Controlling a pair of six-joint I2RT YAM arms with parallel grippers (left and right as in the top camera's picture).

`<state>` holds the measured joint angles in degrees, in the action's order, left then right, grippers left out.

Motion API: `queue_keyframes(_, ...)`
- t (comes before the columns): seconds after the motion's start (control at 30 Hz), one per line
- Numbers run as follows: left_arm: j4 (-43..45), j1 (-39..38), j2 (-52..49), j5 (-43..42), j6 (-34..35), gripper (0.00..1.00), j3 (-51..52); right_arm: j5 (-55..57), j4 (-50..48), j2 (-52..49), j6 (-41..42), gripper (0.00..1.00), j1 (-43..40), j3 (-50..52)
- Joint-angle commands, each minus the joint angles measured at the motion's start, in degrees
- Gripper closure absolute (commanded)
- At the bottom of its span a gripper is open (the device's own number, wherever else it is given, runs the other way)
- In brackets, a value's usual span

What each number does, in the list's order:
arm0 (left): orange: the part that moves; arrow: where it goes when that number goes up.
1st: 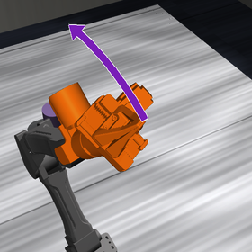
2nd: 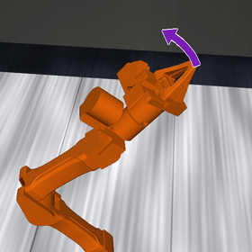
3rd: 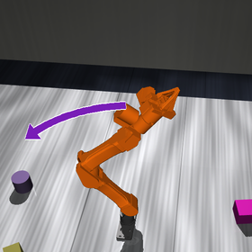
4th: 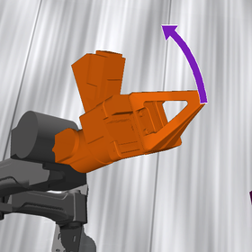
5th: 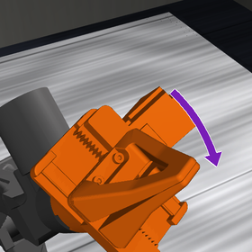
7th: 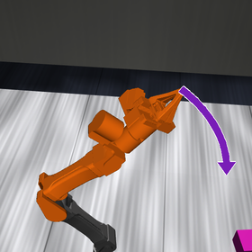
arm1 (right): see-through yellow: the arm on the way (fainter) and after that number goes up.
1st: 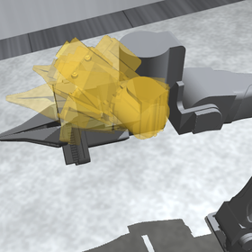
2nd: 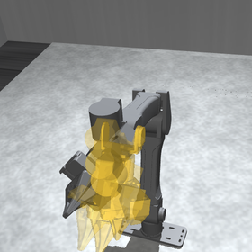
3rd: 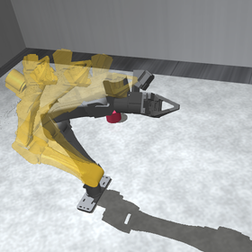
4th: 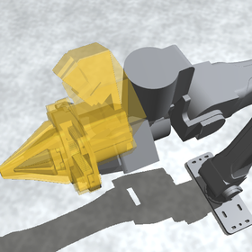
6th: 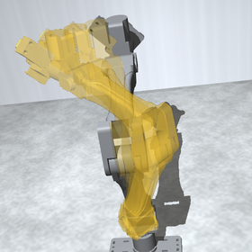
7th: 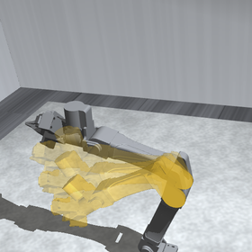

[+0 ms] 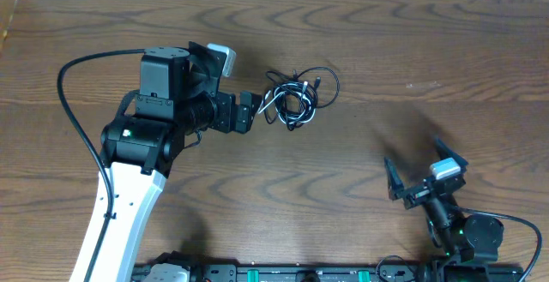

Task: Untangle cables

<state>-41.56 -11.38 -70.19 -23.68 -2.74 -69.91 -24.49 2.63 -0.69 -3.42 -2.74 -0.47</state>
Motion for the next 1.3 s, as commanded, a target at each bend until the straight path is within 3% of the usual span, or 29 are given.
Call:
queue_keyframes(0.0, -0.50, -0.22, 0.09, 1.01, 0.83, 0.02, -1.36, -4.39, 1.81, -0.46, 6.97, 0.01, 0.33, -1.99)
queue_keyframes(0.1, -0.31, -0.22, 0.09, 3.67, 0.87, 0.02, -1.36, -5.38, 6.75, -2.71, 11.23, 0.01, 0.33, -6.01)
queue_keyframes(0.37, -0.42, -0.22, 0.09, 3.80, 1.46, 0.02, -1.36, -11.37, 16.61, -17.31, 11.10, 0.01, 0.33, -22.40)
queue_keyframes(0.6, -0.15, -0.22, -0.13, 3.85, 5.95, 0.02, -1.36, -20.55, 22.08, -41.59, 11.04, 0.01, 0.76, -39.39)
queue_keyframes(0.97, 4.50, -0.22, -5.79, 5.55, 14.32, 0.02, -1.36, -19.82, 31.36, -80.06, 6.95, 0.01, 11.65, -69.09)
queue_keyframes(1.13, 4.90, -0.20, -9.75, 5.97, 14.43, 0.01, -1.36, -21.66, 25.64, -90.51, 7.21, 0.01, 14.49, -75.17)
queue_keyframes(1.27, 4.74, -0.15, -11.04, 13.07, 14.43, 0.01, -1.36, -22.64, 17.29, -96.32, 20.15, 0.01, 16.65, -75.17)
